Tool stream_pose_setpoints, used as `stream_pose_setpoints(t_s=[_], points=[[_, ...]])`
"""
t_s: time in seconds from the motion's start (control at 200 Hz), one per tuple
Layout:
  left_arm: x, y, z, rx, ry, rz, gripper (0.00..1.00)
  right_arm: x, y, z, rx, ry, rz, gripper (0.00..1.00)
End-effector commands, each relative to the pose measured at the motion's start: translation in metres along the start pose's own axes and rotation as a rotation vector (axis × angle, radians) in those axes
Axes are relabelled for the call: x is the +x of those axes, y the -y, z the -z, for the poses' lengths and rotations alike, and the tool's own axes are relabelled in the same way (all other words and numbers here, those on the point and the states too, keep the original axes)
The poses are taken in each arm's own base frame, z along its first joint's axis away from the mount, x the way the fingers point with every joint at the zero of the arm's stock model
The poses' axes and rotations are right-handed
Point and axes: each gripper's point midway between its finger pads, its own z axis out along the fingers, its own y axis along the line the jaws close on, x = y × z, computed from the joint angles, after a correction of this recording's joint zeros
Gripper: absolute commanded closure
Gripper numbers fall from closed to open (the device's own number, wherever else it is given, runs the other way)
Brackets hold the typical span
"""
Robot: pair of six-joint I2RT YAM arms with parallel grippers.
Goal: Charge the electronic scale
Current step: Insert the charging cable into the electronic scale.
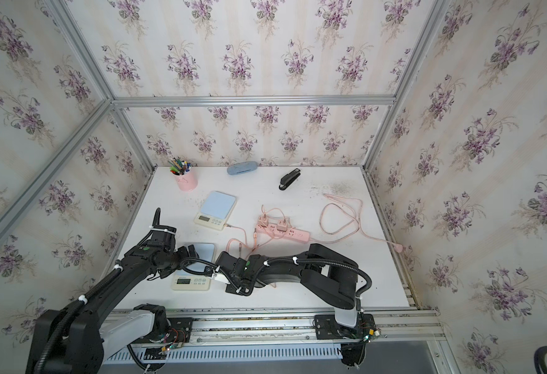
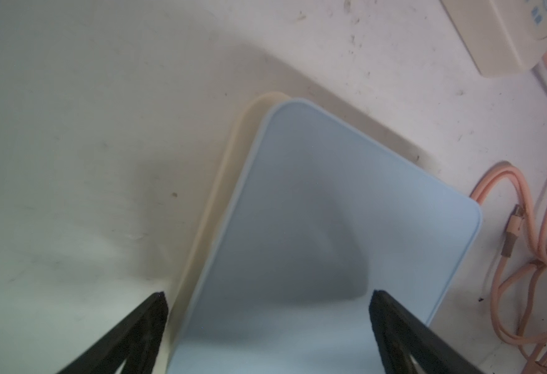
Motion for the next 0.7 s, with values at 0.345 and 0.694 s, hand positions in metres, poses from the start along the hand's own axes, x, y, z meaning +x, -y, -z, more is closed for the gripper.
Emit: stream_pose_setpoints(t_s=[0.345,0.694], points=[[-0.001,0.034,-0.002,0.176,-0.024,0.023,0.02,-0.016,0.001,-0.004,-0.002,0.043,0.031,1.0],[0.011,0.018,-0.01,0.123,-0.041,0.047,0.06,-0.025,0.004,0.008,0.012,0.104,-0.003,1.0]])
